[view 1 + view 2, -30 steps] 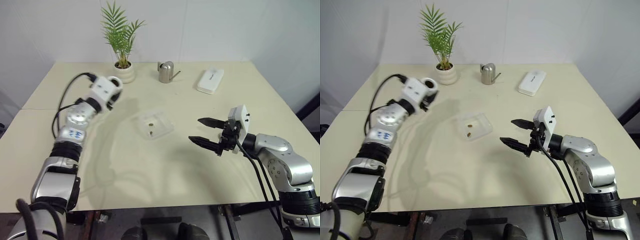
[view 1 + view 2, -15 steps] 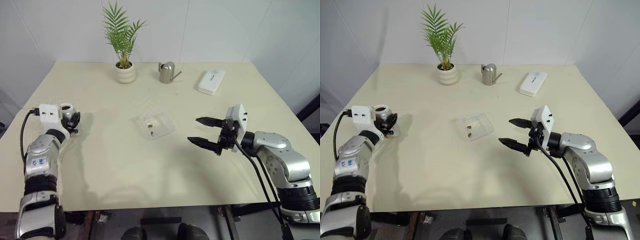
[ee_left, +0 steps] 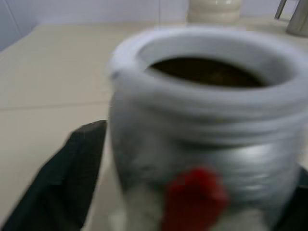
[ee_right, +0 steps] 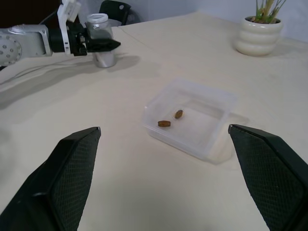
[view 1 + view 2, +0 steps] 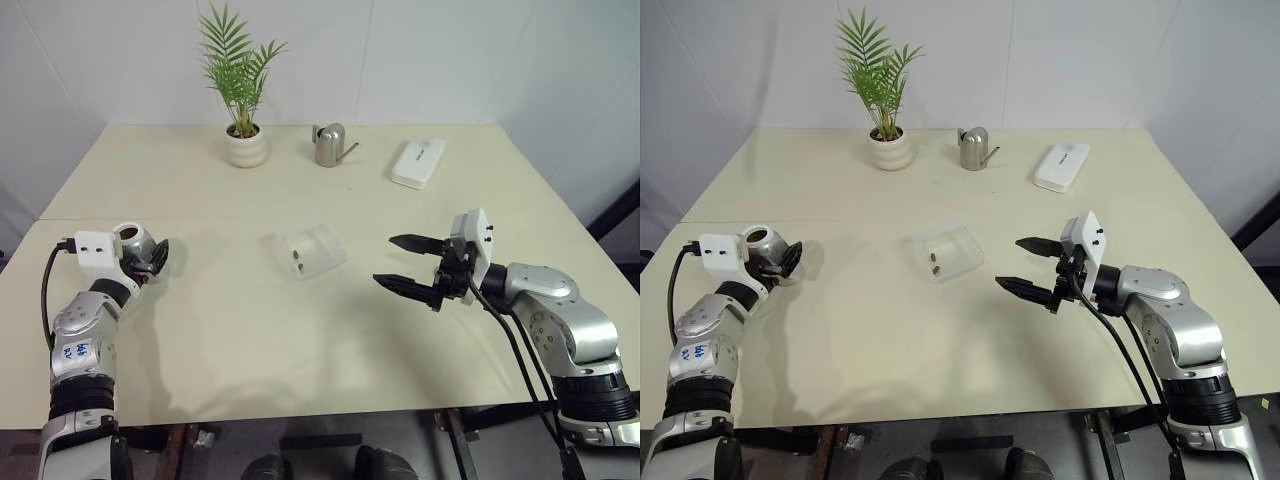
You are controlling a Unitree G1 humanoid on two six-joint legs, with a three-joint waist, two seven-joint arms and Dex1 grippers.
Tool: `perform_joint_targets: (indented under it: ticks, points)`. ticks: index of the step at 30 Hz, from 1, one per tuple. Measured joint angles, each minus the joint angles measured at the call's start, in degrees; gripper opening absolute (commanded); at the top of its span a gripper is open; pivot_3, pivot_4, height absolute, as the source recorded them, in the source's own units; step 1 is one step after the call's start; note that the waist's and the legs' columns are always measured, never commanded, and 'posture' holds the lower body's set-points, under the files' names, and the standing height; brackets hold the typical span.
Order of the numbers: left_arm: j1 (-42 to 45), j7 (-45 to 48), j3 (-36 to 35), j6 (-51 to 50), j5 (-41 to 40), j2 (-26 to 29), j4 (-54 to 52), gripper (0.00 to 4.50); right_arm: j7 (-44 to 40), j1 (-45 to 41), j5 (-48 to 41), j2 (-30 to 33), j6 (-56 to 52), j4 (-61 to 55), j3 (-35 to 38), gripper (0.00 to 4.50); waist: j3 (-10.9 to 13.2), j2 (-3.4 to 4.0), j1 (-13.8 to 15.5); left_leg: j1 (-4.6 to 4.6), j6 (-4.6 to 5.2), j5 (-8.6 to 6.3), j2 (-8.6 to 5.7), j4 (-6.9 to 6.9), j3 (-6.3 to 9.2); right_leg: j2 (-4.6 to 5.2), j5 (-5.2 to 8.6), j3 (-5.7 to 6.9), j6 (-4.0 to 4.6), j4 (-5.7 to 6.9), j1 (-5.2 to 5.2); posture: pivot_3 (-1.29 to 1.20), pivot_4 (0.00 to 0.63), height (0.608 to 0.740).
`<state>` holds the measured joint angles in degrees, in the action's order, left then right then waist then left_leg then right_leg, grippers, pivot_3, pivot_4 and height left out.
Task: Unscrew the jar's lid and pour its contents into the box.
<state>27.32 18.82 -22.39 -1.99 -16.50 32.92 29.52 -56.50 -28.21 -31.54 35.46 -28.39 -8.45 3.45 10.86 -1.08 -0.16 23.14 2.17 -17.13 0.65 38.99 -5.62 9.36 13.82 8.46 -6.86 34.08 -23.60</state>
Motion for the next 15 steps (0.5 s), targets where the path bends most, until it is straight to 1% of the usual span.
perform_joint_targets:
  ticks: [3,8,11,15]
  points:
    - [-2.56,0.33,-0.13,-0.61,0.08,0.44,-3.06,4.48,-0.32,-0.2,-0.5,-0.01,-0.45,-0.47,-0.09,4.5,0.0,0.0,0.02,0.0,0.0,-0.03,0.0,-0.01,0.0,0.01,0.0,-0.01,0.0,-0.03,0.0,0.0,0.15,0.74]
    - [-11.54,3.17,-1.03,-2.54,-0.12,2.89,-10.35,4.48,-0.39,-0.16,-1.4,0.01,-1.17,-1.1,-0.09,4.5,0.0,0.0,-0.17,-0.01,-0.02,-0.16,0.08,-0.01,-0.1,0.0,0.0,-0.04,0.01,-0.06,-0.07,0.0,0.15,0.74]
    - [-17.44,5.2,-2.57,-3.11,-0.09,5.55,-13.08,4.48,-0.38,0.45,-1.75,0.06,-1.67,-2.42,-0.09,4.5,0.0,0.0,-0.15,-0.02,-0.06,-0.23,0.14,-0.03,-0.13,-0.02,0.01,-0.04,0.02,-0.1,-0.09,0.0,0.15,0.74]
    - [-25.89,9.97,-3.01,0.51,1.63,9.11,-16.91,4.48,-0.38,1.1,-1.94,0.09,-1.99,-2.98,-0.12,4.5,0.0,0.01,-0.01,-0.02,-0.07,-0.48,0.14,-0.02,-0.18,0.05,0.02,-0.07,0.03,-0.15,-0.12,0.0,0.15,0.74]
